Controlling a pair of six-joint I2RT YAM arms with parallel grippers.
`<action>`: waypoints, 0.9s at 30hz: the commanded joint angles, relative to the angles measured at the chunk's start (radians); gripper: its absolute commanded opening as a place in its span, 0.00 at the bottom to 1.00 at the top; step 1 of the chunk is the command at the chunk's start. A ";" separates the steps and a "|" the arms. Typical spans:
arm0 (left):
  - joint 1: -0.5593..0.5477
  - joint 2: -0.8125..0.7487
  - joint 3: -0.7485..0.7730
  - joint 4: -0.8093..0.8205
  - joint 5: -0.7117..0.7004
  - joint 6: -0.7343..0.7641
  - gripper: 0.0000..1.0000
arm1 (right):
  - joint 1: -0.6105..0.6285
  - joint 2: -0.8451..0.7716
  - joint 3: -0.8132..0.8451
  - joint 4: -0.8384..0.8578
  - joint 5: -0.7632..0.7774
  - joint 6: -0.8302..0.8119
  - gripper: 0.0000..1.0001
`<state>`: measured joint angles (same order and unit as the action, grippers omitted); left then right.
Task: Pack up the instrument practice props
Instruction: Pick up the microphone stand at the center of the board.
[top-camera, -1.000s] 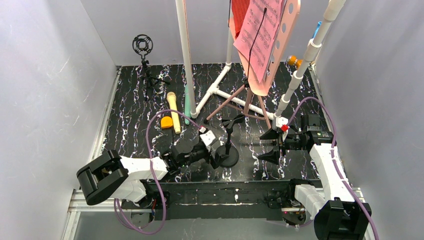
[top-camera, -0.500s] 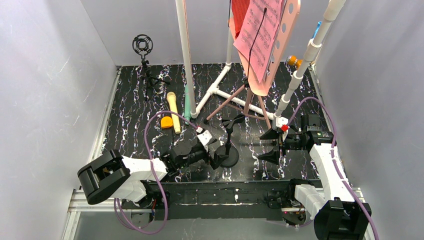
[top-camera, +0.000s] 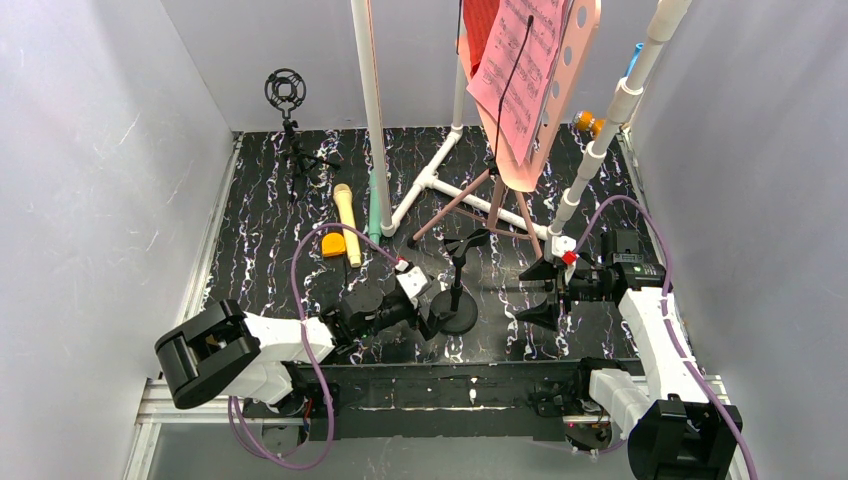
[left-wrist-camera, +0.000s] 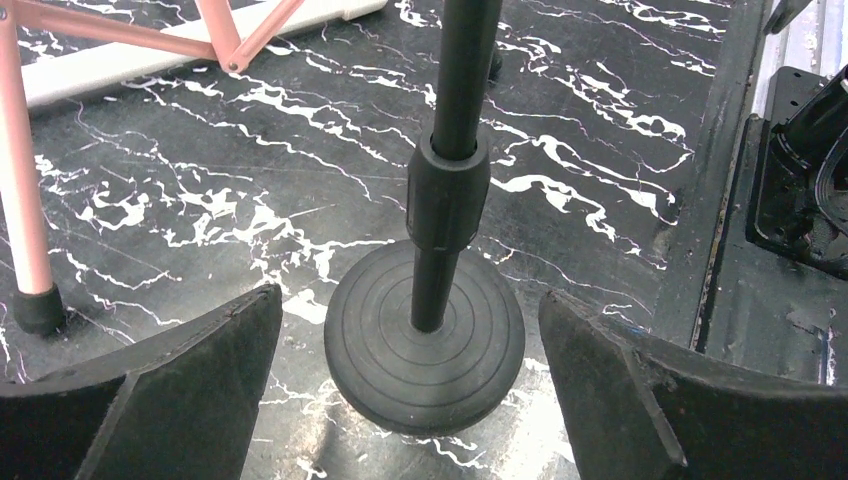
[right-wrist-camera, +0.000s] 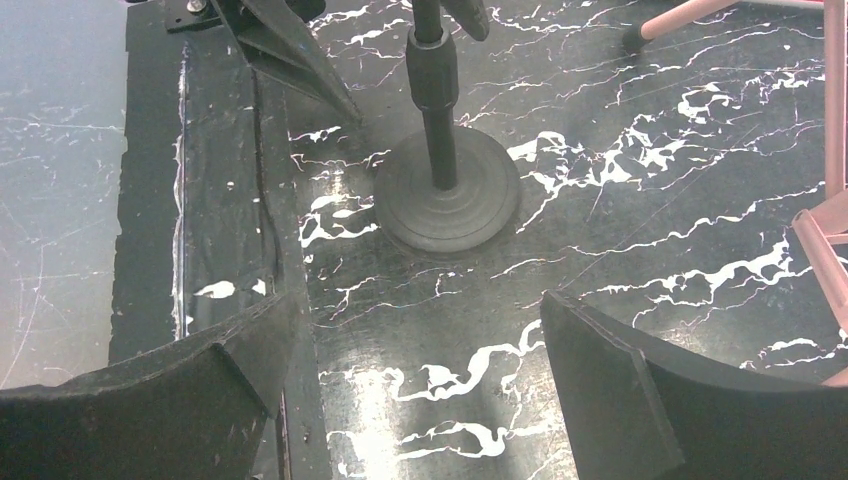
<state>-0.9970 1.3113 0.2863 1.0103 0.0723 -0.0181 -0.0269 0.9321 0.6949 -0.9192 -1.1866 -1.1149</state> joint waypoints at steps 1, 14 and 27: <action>-0.005 0.009 0.051 0.043 0.027 0.051 1.00 | -0.005 -0.003 -0.005 -0.016 -0.036 -0.024 1.00; -0.007 0.145 0.158 0.112 0.102 -0.046 0.35 | -0.005 -0.006 -0.004 -0.021 -0.036 -0.032 1.00; -0.115 0.104 0.325 0.115 -0.047 -0.486 0.00 | 0.006 0.004 0.013 -0.068 -0.084 -0.029 1.00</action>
<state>-1.0534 1.4570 0.5030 1.0382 0.1043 -0.3660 -0.0261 0.9321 0.6903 -0.9524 -1.2133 -1.1328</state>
